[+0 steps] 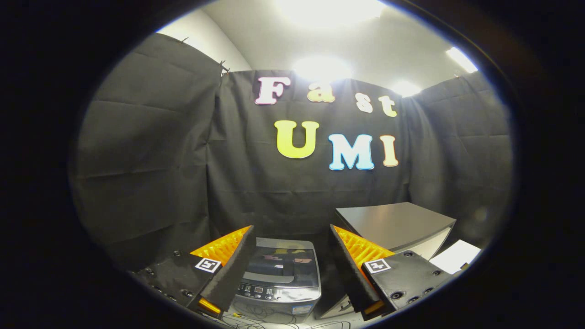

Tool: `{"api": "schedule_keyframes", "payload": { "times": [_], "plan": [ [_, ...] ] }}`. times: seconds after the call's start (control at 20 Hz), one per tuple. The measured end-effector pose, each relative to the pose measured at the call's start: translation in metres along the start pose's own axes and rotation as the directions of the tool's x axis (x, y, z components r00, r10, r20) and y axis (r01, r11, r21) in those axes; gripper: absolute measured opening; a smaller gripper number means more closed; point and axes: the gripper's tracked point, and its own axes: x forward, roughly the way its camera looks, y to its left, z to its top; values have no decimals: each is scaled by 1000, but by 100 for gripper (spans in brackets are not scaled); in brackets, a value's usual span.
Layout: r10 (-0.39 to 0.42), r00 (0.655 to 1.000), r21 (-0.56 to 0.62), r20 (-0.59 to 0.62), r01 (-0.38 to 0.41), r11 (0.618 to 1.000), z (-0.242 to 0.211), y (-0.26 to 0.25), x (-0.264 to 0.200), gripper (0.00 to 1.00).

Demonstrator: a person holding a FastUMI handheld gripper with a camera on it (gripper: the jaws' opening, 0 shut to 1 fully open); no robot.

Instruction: Put the clothes into the washing machine and then close the washing machine lid.

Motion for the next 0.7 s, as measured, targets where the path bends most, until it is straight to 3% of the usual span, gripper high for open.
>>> {"api": "schedule_keyframes", "payload": {
  "times": [0.7],
  "plan": [
    [34, 998, 24, 44, -35, 999, 0, -35, -85, 98]
  ]
}}
